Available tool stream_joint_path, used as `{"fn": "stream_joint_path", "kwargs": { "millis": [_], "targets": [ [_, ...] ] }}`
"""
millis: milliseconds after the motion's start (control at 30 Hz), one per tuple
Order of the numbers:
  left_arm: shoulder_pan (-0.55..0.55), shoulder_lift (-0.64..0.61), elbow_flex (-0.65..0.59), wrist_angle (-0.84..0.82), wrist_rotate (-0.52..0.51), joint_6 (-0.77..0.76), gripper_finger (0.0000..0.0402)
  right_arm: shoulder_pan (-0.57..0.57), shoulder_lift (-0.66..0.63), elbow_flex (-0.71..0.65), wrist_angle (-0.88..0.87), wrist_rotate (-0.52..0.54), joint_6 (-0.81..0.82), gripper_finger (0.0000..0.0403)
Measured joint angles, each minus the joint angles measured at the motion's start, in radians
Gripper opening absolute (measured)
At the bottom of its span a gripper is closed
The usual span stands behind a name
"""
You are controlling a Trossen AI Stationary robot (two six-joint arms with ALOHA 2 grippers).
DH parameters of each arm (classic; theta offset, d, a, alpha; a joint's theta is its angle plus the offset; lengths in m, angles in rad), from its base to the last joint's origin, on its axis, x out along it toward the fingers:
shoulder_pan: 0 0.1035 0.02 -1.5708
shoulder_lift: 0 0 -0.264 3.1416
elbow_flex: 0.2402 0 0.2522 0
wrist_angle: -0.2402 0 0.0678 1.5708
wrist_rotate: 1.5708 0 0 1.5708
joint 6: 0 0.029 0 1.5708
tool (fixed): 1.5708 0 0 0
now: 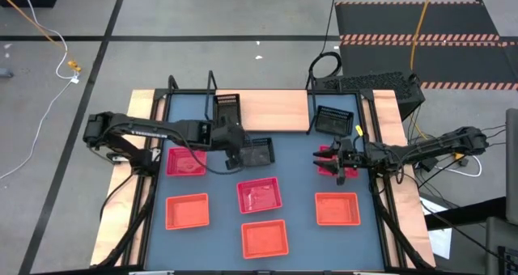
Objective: Stack baskets on shelf by color
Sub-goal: Put the left black basket on the shelf
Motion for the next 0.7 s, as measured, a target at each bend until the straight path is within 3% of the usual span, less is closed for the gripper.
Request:
{"fn": "stream_joint_path", "kwargs": {
  "millis": [300, 700],
  "targets": [
    [0.035, -0.029, -0.003, -0.106, 0.019, 0.007, 0.012, 0.0, 0.004, 0.0, 0.016, -0.026, -0.024, 0.0155],
    [0.151, -0.022, -0.039, -0.099, 0.056, 0.163, 0.012, 0.0, 0.009, 0.0, 0.024, -0.026, -0.05, 0.0155]
  ]
}}
